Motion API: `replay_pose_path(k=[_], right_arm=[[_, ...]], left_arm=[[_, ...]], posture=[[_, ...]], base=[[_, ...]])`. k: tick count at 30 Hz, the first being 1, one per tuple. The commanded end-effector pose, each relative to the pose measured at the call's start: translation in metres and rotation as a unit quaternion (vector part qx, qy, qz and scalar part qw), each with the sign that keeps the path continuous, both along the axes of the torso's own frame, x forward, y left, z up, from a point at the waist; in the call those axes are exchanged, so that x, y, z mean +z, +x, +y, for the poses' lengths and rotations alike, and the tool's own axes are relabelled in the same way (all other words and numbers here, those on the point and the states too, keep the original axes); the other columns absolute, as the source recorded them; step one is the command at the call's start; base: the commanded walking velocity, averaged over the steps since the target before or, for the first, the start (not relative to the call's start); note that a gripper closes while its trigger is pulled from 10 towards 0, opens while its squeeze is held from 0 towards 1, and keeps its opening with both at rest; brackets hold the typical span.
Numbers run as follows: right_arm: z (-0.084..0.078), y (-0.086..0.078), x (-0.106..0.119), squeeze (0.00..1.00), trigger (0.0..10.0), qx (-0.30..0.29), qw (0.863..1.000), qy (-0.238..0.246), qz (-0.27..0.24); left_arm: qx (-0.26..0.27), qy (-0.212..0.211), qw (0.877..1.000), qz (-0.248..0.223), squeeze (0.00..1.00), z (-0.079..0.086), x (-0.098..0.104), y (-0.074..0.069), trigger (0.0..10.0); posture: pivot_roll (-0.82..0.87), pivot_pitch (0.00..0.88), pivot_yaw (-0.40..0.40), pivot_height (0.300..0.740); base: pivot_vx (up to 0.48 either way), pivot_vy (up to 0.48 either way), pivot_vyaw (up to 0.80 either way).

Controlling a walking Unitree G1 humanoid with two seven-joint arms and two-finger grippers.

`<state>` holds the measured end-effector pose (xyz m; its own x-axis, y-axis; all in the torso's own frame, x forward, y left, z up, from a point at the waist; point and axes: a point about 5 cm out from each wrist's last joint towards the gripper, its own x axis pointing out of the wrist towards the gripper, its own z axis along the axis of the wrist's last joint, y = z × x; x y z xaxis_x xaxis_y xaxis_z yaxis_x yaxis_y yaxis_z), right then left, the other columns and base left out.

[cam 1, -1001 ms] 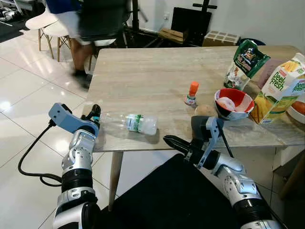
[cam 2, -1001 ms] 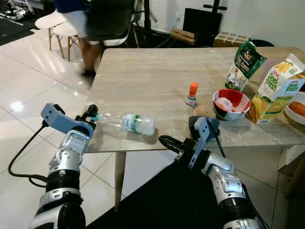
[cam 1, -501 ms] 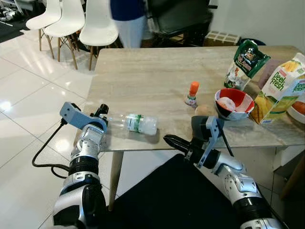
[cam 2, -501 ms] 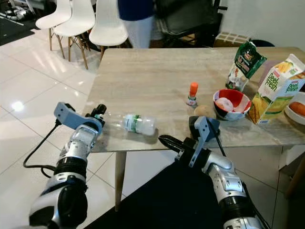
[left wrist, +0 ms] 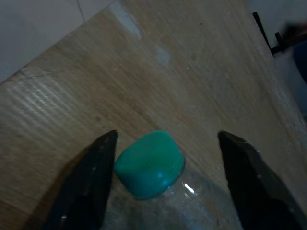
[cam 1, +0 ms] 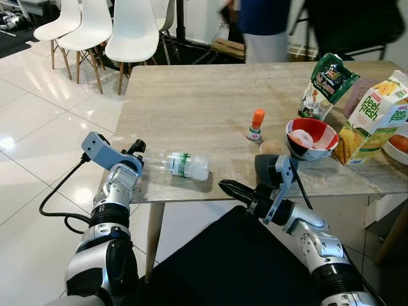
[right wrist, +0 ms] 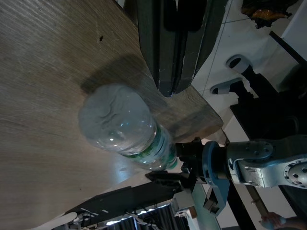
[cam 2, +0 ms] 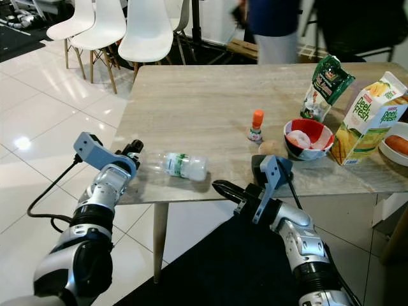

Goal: Restocking fridge

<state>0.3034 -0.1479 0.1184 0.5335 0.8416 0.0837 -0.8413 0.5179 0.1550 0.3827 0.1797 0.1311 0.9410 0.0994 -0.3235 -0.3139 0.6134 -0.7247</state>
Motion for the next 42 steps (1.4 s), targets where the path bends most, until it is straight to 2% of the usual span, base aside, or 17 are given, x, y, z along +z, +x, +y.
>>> replay_pose_path(k=[1,23,26,27,28,30,33,34,36,37,38,39,40,42], right_arm=[[-0.001,-0.001,-0.005,0.00,10.0,-0.005,1.000,-0.002,0.007],[-0.001,-0.001,-0.008,0.00,10.0,-0.007,1.000,-0.009,0.007],[-0.002,0.000,-0.007,0.00,10.0,-0.009,1.000,-0.009,0.006],[-0.002,0.000,-0.007,0.00,10.0,-0.009,1.000,-0.009,0.006],[-0.002,0.000,-0.007,0.00,10.0,-0.010,1.000,-0.009,0.006],[-0.003,0.000,-0.006,0.00,10.0,-0.011,1.000,-0.010,0.005],[-0.003,0.000,-0.006,0.00,10.0,-0.012,1.000,-0.010,0.004],[-0.003,0.001,-0.006,0.00,10.0,-0.013,1.000,-0.010,0.004],[-0.003,0.001,-0.006,0.00,10.0,-0.013,1.000,-0.010,0.004],[-0.004,0.001,-0.006,0.00,10.0,-0.014,1.000,-0.011,0.004],[-0.004,0.002,-0.005,0.00,10.0,-0.016,1.000,-0.010,0.004],[-0.004,0.002,-0.005,0.00,10.0,-0.016,1.000,-0.010,0.004],[-0.004,0.003,-0.005,0.00,10.0,-0.017,1.000,-0.010,0.003],[-0.004,0.003,-0.005,0.00,10.0,-0.017,1.000,-0.010,0.003]], left_arm=[[0.005,0.005,0.999,0.040,0.00,0.005,-0.016,-0.006,0.2],[0.027,0.019,0.999,0.039,0.00,0.014,-0.015,-0.005,0.0],[0.036,0.071,0.997,0.006,0.00,0.018,-0.001,-0.001,0.0],[0.036,0.071,0.997,0.006,0.00,0.018,-0.001,-0.001,0.0],[0.037,0.088,0.995,-0.005,0.00,0.019,0.005,0.000,0.0],[0.037,0.147,0.987,-0.044,0.00,0.021,0.025,0.005,0.0],[0.037,0.170,0.983,-0.061,0.00,0.021,0.034,0.007,0.0],[0.039,0.211,0.972,-0.092,0.00,0.022,0.051,0.010,0.0],[0.039,0.211,0.972,-0.092,0.00,0.022,0.051,0.010,0.0],[0.040,0.251,0.959,-0.125,0.00,0.022,0.070,0.012,0.0],[0.041,0.318,0.929,-0.184,0.00,0.020,0.104,0.014,0.0],[0.041,0.318,0.929,-0.184,0.00,0.020,0.104,0.014,0.0],[0.040,0.337,0.918,-0.206,0.00,0.017,0.116,0.014,0.0],[0.040,0.337,0.918,-0.206,0.00,0.017,0.116,0.014,0.0]], posture=[[-0.06,0.073,0.031,0.740],[-0.06,0.065,0.036,0.740],[-0.06,0.066,0.036,0.740],[-0.06,0.066,0.036,0.740],[-0.06,0.066,0.036,0.740],[-0.06,0.067,0.034,0.740],[-0.06,0.069,0.034,0.740],[-0.06,0.072,0.033,0.740],[-0.06,0.072,0.033,0.740],[-0.06,0.073,0.032,0.740],[-0.06,0.073,0.033,0.740],[-0.06,0.073,0.033,0.740],[-0.06,0.073,0.033,0.740],[-0.06,0.073,0.033,0.740]], base=[[0.000,0.000,0.00],[0.000,0.000,0.00],[0.000,0.000,0.00],[0.000,0.000,0.00],[0.000,0.000,0.00],[0.000,0.000,0.00],[0.000,0.000,0.00],[0.000,0.000,0.00],[0.000,0.000,0.00],[0.000,0.000,0.00],[0.000,0.000,0.00],[0.000,0.000,0.00],[0.000,0.000,0.00],[0.000,0.000,0.00]])
